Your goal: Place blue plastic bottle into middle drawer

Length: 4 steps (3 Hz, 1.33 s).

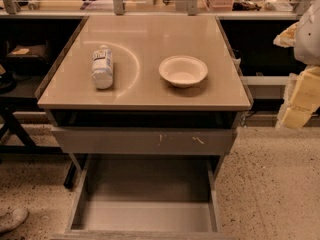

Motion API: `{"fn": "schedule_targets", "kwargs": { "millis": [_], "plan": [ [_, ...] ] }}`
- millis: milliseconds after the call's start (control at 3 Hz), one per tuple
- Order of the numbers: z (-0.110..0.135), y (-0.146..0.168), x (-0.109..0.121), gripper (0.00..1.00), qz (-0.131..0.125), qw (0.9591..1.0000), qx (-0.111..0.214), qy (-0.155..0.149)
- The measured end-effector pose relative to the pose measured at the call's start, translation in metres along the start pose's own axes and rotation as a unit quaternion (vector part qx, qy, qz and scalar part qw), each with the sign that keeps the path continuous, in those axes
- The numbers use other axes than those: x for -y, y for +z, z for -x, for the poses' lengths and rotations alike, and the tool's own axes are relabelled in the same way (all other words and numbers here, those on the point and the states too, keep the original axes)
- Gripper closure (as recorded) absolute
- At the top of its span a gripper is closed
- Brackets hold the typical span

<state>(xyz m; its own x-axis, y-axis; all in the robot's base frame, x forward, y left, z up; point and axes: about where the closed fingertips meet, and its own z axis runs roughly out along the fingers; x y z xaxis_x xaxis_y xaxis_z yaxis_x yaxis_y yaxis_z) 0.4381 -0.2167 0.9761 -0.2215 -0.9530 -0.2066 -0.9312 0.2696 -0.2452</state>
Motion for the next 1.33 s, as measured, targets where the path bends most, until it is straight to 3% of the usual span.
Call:
{"fn": "schedule_targets", "kwargs": {
  "millis": [667, 1000, 1333],
  "plan": [
    [0.010, 0.005, -0.003, 0.00, 0.004, 1.0000, 0.005, 0.006],
    [0.056, 0.014, -0.001, 0.00, 0.006, 0.9999, 0.006, 0.006],
    [0.115, 0.020, 0.005, 0.00, 0.011, 0.9997, 0.015, -0.013]
  ]
}}
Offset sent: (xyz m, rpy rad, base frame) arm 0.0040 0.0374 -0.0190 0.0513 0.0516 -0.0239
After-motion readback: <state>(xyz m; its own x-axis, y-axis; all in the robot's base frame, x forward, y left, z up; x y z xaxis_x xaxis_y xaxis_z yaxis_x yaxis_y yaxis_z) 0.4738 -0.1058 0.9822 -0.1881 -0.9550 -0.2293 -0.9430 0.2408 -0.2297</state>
